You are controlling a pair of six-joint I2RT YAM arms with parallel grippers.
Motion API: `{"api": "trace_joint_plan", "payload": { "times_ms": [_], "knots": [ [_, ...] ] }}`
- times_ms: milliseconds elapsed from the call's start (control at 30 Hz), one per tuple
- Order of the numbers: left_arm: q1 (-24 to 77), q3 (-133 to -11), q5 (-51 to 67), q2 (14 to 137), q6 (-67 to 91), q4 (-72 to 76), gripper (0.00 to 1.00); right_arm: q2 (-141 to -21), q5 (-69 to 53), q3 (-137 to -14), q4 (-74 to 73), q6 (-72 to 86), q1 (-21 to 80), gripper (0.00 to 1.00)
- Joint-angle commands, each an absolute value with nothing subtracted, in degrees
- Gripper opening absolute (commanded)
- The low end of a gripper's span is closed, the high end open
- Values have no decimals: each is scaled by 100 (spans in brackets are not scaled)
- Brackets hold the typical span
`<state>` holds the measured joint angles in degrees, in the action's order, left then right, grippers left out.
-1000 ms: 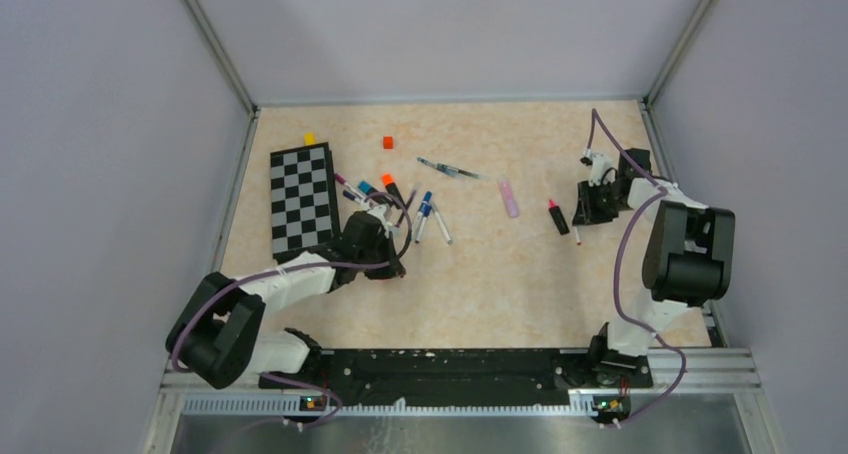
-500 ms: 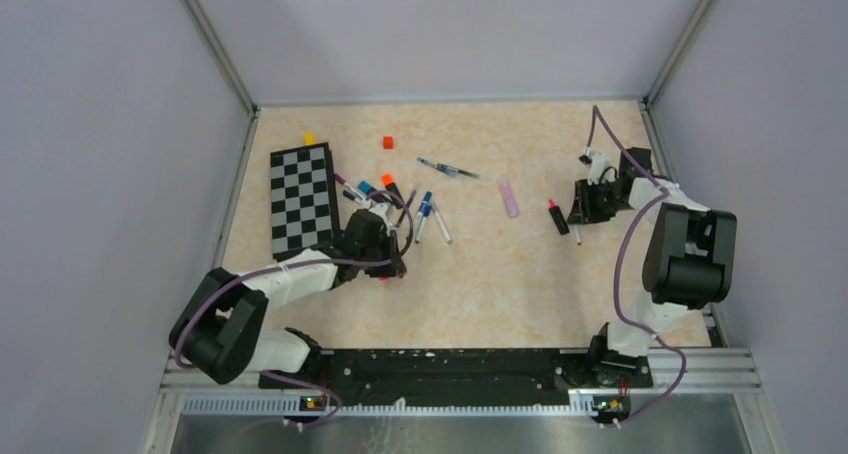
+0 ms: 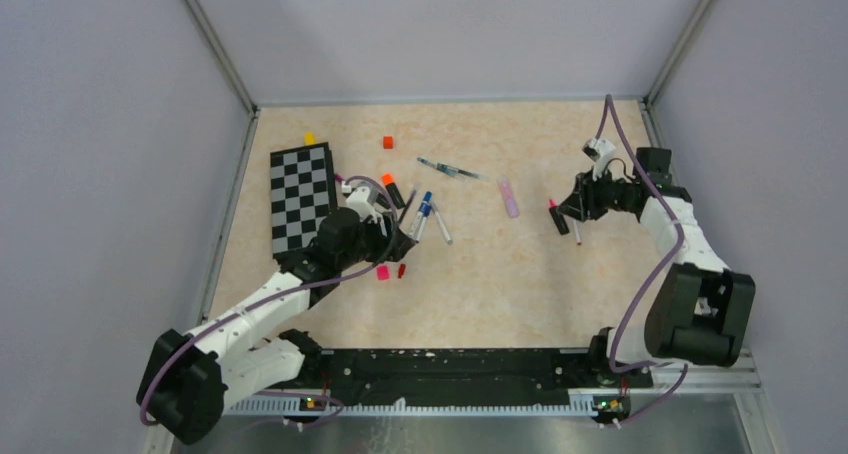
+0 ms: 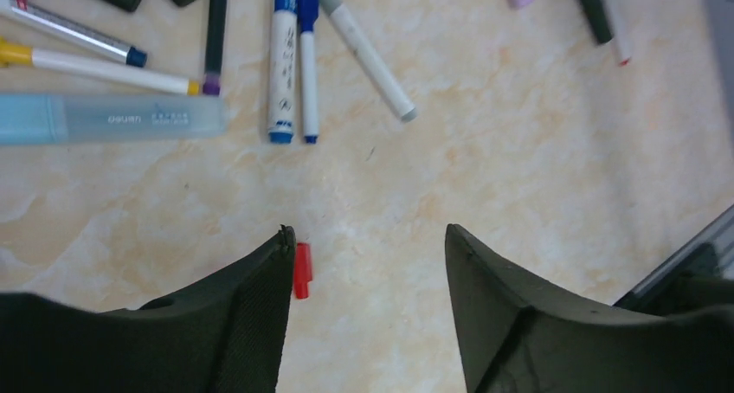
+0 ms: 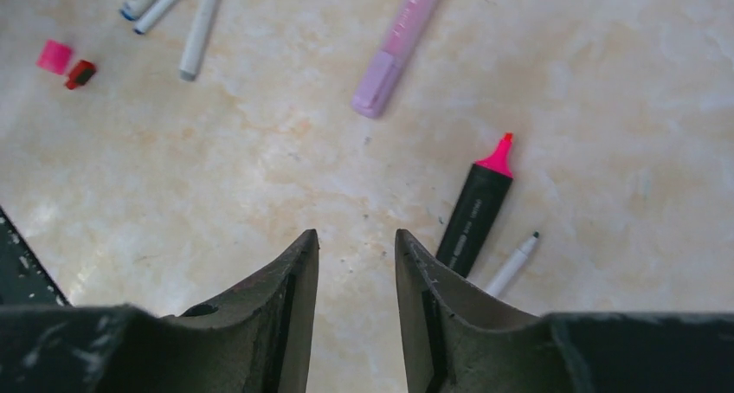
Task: Open the pen caps
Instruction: Place the pen cap at the center of the board, then pick up the pen from the center of the board.
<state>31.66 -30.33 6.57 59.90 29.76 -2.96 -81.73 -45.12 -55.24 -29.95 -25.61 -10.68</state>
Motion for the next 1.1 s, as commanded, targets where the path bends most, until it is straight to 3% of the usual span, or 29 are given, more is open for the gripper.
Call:
{"api": "trace_joint_plan", "payload": {
  "times_ms": [0, 33, 67, 167, 300, 400, 500, 600, 767, 833, 1067],
  "knots": [
    [3182, -2678, 379, 5353, 3259, 870, 82, -7224, -5765, -5026, -2449, -2760, -1081, 39],
    [3177, -2559, 266, 5228, 3384, 1126, 94, -7064, -5935, -4868, -2266, -2653, -1081, 41],
    [3181, -2417, 178, 5134, 3482, 1415, 98, -6925, -6120, -4721, -2107, -2526, -1081, 44],
    [3165, -2159, -37, 4985, 3964, 1955, 99, -6545, -6538, -4460, -1828, -2384, -1081, 51],
    [3156, -2299, 125, 5448, 4153, 2172, 99, -6369, -6420, -4410, -1825, -2413, -1081, 53],
    [3191, -3006, 142, 6120, 4209, 1203, 99, -6437, -6252, -4493, -1922, -2413, -1081, 53],
    [3600, -4000, -631, 6876, 4178, 207, 98, -6489, -6179, -4558, -1999, -2409, -1081, 53],
    [4110, -4935, -1627, 7734, 4383, -783, 91, -6478, -6149, -4553, -1975, -2377, -1081, 53],
    [4260, -6633, -1828, 9453, 4914, -2619, 64, -6478, -6092, -4544, -1938, -2302, -1081, 53],
    [4284, -7098, -1833, 9967, 5016, -2954, 60, -6485, -6075, -4543, -1938, -2294, -1081, 53],
    [4333, -7969, -1862, 10966, 4975, -3230, 58, -6525, -6025, -4543, -1940, -2294, -1081, 53]
  ]
}}
